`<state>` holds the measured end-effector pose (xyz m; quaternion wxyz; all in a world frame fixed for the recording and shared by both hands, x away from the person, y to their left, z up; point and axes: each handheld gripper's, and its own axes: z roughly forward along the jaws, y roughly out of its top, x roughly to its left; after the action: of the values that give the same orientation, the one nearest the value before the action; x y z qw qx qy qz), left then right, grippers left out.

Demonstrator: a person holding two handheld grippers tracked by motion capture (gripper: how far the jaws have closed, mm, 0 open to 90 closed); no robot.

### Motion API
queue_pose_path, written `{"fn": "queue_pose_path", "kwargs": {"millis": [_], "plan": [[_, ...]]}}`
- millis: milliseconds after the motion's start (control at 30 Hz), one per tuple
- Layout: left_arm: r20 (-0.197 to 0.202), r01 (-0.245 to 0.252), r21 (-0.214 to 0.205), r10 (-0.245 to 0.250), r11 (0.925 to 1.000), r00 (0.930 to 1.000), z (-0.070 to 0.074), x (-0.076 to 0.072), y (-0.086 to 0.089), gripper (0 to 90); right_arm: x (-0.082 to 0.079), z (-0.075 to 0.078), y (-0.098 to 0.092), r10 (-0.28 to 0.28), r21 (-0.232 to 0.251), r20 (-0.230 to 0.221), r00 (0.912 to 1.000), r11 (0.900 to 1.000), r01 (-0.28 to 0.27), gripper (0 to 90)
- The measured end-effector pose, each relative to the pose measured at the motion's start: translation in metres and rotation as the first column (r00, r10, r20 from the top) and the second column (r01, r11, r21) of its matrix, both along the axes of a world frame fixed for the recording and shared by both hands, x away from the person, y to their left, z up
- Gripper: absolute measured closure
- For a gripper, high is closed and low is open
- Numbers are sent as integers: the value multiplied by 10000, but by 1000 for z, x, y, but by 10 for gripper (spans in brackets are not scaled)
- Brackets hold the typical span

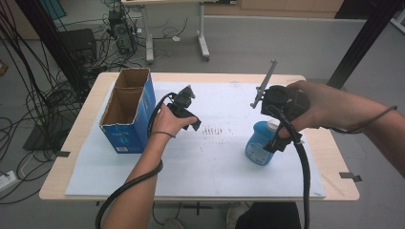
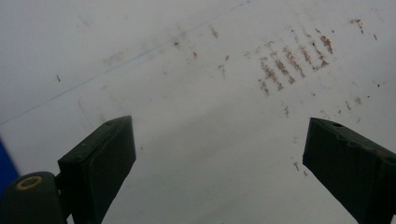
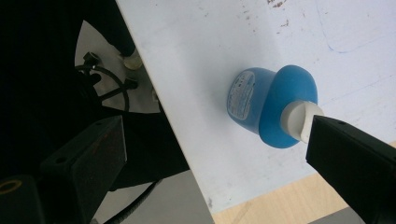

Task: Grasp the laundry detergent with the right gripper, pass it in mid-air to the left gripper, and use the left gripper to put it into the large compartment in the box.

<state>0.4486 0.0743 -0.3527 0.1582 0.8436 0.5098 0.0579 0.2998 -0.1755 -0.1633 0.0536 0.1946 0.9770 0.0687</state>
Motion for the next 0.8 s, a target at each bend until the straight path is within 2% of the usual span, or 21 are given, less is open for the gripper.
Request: {"fn": "queue_pose_path", "kwargs": {"millis": [300,367,800], "plan": [[30,29,-59,-29,10000,10000,-1,-2,0,98,-1,2,1,22,42,83,10000,10000,-23,48],[-81,51,-3,-51,10000,10000,-3,-2,1,98,-1,0,0,-1,5,33,10000,10000,1,49],[-52,106,-28,-106,9999,9999,0,2,-3,98,0,3,-2,-6,36,80,10000,10000,6,49]]}}
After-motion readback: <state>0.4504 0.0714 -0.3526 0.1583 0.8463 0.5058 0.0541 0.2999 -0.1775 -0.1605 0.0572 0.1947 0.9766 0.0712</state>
